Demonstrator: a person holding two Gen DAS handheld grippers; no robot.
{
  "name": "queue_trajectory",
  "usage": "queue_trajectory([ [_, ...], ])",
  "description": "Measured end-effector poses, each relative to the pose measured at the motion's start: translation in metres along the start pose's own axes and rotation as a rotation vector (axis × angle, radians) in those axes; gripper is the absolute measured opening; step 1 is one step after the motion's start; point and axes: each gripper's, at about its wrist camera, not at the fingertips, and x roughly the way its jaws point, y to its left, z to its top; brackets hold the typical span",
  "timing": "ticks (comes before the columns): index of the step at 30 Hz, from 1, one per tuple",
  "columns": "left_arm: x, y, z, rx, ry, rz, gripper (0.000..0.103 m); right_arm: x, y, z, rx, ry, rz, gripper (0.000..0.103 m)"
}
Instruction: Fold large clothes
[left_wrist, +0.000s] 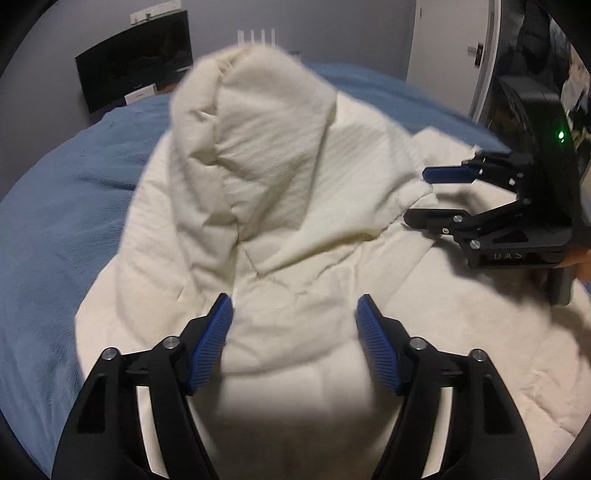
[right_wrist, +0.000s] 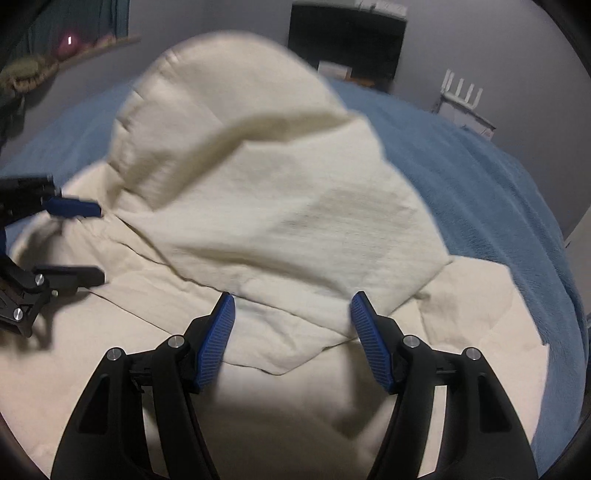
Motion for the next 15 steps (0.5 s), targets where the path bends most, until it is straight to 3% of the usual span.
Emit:
queue_trajectory([
  [3, -0.013, 0.007, -0.009, -0.045, -0.024, 0.008, 0.074, -0.016, -0.006, -0.001, 0.046, -0.050, -0.002, 0.062],
  [6, -0.003, 0.019, -0.022, -0.106, 0.016, 0.022, 0.073, -0.007, -0.011, -0.005, 0.097, -0.001, 0.017, 0.062],
  [11, 0.007, 0.016, -0.031, -0.061, 0.020, 0.052, 0.073, 0.019, -0.014, -0.011, 0.146, 0.090, 0.021, 0.062],
  [15, 0.007, 0.012, -0.033, -0.043, 0.022, 0.072, 0.073, 0.020, -0.019, -0.007, 0.180, 0.094, 0.021, 0.062],
])
